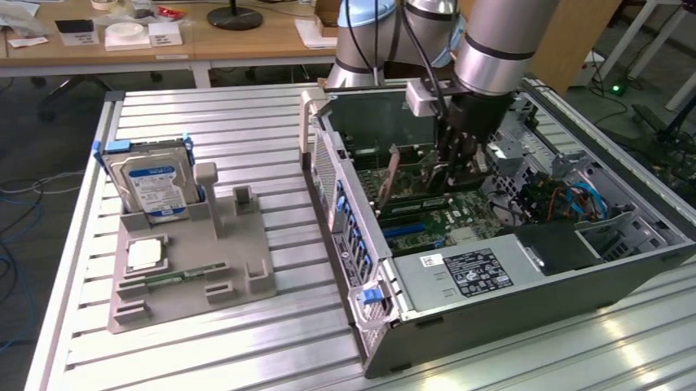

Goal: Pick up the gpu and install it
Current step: 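Insert the gpu into the slot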

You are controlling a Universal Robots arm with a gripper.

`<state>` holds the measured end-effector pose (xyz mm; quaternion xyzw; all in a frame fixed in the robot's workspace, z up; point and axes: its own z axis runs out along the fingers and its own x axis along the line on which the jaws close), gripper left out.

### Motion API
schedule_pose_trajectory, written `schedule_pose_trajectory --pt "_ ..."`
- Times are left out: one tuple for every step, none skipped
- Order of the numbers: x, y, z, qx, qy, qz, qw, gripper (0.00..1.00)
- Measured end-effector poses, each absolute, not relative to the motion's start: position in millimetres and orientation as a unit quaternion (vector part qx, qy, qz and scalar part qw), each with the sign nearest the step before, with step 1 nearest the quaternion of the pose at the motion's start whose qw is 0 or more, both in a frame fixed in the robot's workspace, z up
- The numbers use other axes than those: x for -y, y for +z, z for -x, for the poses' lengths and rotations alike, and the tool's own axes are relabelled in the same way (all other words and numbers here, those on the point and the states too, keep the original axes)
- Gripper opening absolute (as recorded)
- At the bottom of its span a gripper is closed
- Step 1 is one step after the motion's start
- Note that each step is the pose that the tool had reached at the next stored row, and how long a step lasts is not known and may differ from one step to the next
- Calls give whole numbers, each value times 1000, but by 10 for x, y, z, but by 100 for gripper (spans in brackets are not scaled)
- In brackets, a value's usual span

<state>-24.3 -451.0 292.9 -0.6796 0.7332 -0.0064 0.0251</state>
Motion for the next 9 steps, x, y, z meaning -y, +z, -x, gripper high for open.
schedule_pose_trajectory --pt "4510 2918 274 -733 -6 680 25 28" --pt "4510 2906 301 -733 -6 680 25 28" --pt "4511 2890 318 -733 -6 680 25 28" --pt "4511 2872 323 -732 -6 681 25 28" --pt "4510 2858 327 -731 -6 682 26 28" --pt "4511 2849 332 -730 -7 683 27 28" --pt "4511 2841 335 -729 -8 684 28 28" --pt "4511 2836 337 -727 -8 687 28 28" --pt "4511 2831 339 -723 -7 690 28 28"
